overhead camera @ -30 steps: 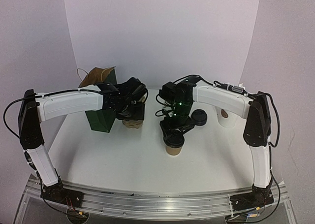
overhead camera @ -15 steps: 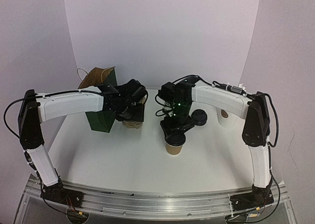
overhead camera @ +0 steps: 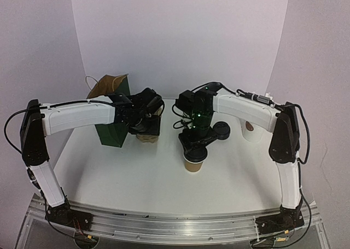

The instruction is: Pack the takeout coffee

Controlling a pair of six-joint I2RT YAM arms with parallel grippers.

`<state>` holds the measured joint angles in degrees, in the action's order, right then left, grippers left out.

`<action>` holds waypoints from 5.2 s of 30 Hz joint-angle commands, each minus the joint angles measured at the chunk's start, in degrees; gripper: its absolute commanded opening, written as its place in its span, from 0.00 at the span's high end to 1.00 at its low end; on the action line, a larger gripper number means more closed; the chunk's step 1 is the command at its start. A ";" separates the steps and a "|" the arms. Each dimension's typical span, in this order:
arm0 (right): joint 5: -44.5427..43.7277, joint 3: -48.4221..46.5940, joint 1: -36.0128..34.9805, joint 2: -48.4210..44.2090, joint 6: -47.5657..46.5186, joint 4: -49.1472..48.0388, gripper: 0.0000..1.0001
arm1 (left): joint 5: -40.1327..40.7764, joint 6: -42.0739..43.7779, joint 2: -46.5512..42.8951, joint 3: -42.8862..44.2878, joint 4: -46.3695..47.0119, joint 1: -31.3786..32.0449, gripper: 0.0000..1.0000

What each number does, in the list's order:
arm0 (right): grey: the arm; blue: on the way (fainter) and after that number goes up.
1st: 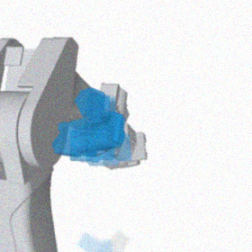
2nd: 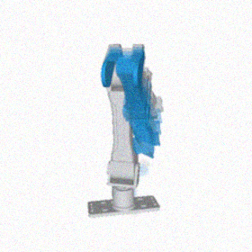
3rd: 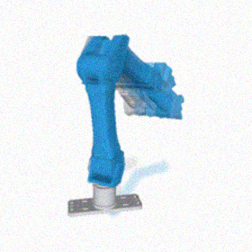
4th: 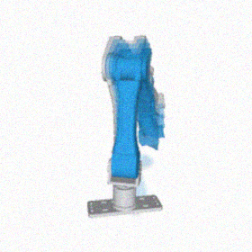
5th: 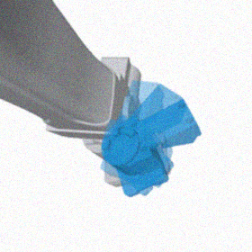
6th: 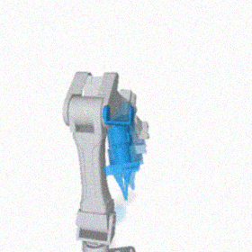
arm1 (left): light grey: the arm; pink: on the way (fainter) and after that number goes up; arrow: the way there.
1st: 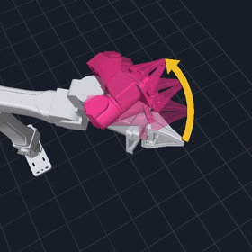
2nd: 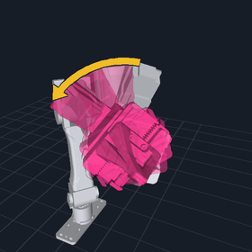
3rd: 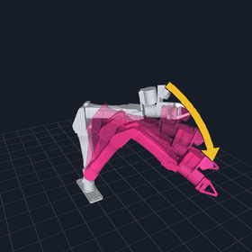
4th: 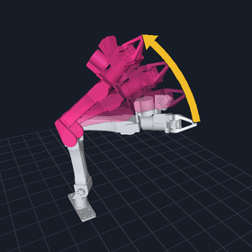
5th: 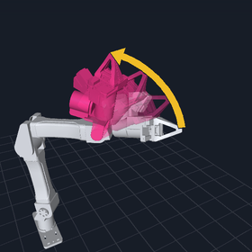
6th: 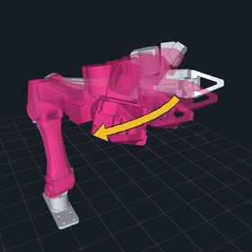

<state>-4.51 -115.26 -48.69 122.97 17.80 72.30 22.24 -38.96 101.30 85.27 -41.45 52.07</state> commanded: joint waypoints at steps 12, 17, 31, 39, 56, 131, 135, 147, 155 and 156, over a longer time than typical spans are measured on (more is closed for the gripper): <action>0.83 0.83 -0.67 2.09 -0.75 0.04 0.15 | 0.38 0.71 0.22 2.62 1.35 -0.14 0.38; 0.48 0.24 -0.69 2.09 -0.87 -0.08 0.15 | 0.34 0.72 0.38 2.78 1.34 -0.12 0.38; -1.22 -3.21 -0.70 2.51 -0.84 2.38 0.15 | 0.17 0.94 0.83 3.08 1.29 -0.13 0.38; -2.83 -4.70 -0.68 3.63 -1.53 3.04 0.15 | -0.25 0.90 0.92 2.94 1.55 -0.13 0.38; -1.62 -5.05 -0.70 4.26 -1.92 3.06 0.15 | 0.09 0.68 0.54 2.70 1.20 -0.13 0.38; 1.31 -1.98 -0.74 -1.42 0.30 2.46 0.15 | -5.73 -1.47 3.03 1.42 3.56 -0.13 0.38; 1.14 -1.37 -0.77 -1.33 0.22 2.49 0.15 | -5.72 -1.39 3.03 1.47 3.57 -0.13 0.38; 0.56 0.16 -0.74 -1.24 0.04 2.53 0.15 | -5.72 -0.87 3.64 2.25 3.39 -0.13 0.38; 0.35 0.90 -0.75 -1.06 -0.05 2.31 0.15 | -5.76 -0.68 3.90 2.59 3.40 -0.12 0.38; 0.28 0.71 -0.74 -1.04 -0.05 2.29 0.15 | -5.80 -0.68 3.92 2.59 3.39 -0.10 0.38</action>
<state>-4.27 -114.61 -48.97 124.25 17.66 74.19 16.23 -40.34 104.47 86.02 -38.94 52.07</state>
